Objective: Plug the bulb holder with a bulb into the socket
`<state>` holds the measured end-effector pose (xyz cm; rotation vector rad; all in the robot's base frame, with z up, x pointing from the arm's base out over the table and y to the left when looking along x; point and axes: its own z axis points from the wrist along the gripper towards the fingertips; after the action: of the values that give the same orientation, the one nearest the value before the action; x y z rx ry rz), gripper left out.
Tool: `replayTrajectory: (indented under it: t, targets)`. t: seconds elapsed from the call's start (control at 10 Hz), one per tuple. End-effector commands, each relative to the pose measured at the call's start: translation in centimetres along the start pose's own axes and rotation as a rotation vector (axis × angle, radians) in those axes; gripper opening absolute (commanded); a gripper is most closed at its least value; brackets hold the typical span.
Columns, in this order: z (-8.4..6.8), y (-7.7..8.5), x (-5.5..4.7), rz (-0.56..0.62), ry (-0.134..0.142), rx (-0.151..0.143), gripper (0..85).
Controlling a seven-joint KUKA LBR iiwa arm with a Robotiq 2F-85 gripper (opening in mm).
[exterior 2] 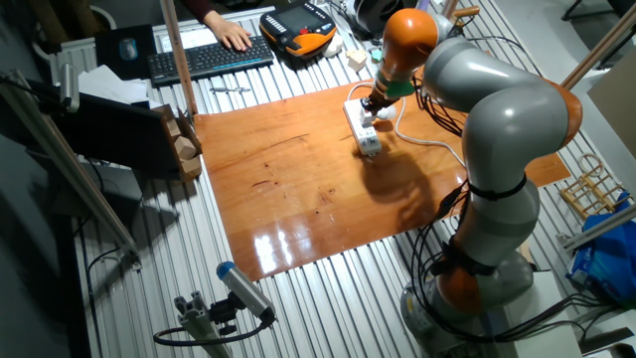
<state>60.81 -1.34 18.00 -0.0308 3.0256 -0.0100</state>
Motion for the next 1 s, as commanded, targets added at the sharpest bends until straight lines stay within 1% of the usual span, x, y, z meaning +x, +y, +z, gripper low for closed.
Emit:
replayTrajectory:
  t: [0.0, 0.4, 0.5, 0.7, 0.9]
  targets:
    - [0.01, 0.00, -0.02, -0.148, -0.003, -0.015, 0.0]
    - [0.24, -0.23, -0.09, -0.148, -0.004, -0.012, 0.0]
    - [0.20, -0.23, -0.06, -0.149, -0.004, -0.016, 0.0]
    - [0.09, -0.04, -0.01, -0.127, 0.006, -0.046, 0.0]
    - [0.04, 0.09, -0.02, -0.134, 0.004, -0.044, 0.0]
